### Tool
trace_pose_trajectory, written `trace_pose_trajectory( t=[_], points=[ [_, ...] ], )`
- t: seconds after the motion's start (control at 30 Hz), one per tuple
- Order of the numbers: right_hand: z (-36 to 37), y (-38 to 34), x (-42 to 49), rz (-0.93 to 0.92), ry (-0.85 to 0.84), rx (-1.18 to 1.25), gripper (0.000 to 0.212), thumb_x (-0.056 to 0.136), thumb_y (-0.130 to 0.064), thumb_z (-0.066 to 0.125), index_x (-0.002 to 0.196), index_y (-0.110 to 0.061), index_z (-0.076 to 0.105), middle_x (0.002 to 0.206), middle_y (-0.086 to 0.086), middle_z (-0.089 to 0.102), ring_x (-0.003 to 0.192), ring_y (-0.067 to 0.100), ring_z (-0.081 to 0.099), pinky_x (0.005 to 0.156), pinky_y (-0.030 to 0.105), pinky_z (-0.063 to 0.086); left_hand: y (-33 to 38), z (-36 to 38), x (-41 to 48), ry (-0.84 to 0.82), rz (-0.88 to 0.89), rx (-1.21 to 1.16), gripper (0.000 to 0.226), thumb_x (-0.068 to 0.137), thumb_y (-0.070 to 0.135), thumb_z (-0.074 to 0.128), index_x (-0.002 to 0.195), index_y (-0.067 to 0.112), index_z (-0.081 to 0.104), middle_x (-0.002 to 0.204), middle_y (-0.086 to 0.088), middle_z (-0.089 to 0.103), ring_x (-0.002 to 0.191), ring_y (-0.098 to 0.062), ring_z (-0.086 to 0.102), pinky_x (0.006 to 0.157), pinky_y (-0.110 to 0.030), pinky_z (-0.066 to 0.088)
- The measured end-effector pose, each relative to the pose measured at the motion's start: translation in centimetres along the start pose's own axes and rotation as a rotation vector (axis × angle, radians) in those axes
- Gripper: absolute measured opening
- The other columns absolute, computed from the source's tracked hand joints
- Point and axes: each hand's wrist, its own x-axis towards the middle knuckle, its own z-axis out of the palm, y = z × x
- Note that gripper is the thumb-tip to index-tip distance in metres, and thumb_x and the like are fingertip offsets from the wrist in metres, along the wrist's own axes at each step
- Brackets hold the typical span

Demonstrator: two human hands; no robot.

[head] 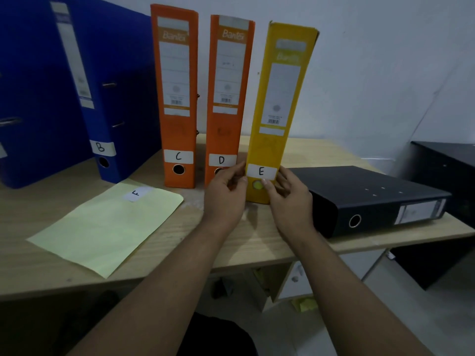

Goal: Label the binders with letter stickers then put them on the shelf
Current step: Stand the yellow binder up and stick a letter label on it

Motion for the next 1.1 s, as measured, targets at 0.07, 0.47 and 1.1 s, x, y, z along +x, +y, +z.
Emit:
trace_pose_trajectory(
  t=[0.07,0.47,1.1],
  points=[
    [0.1,0.1,0.0,0.02,-0.028,0.0,0.052,0.1,-0.016,0.078,0.15,-0.021,0.064,0.133,-0.012,0.075,0.121,0.0,0.07,0.101,0.03,0.061,0.1,-0.1,0.0,0.02,-0.007,0.005,0.036,0.103,0.014,0.064,0.135,0.03,0.071,0.127,0.014,0.072,0.118,0.0,0.064,0.1,-0.022,0.054],
    [0.1,-1.1,-1.5,-0.074,0.012,-0.298,0.035,0.101,-0.021,0.074,0.135,-0.023,0.068,0.107,-0.022,0.068,0.098,-0.021,0.062,0.077,0.001,0.05,1.3,0.0,-1.3,0.063,0.049,0.166,0.048,0.101,0.008,0.064,0.144,0.026,0.057,0.134,0.01,0.062,0.117,-0.002,0.061,0.09,-0.014,0.052],
    [-10.4,-1.9,-4.4,-0.089,0.696,-0.5,0.014,0.102,-0.031,0.066,0.111,-0.027,0.055,0.084,-0.005,0.061,0.072,0.018,0.06,0.056,0.024,0.035,5.0,4.2,-7.4,-0.22,0.664,0.48,0.044,0.089,0.023,0.08,0.125,0.014,0.056,0.114,0.005,0.052,0.103,-0.009,0.049,0.09,-0.018,0.042]
  ],
)
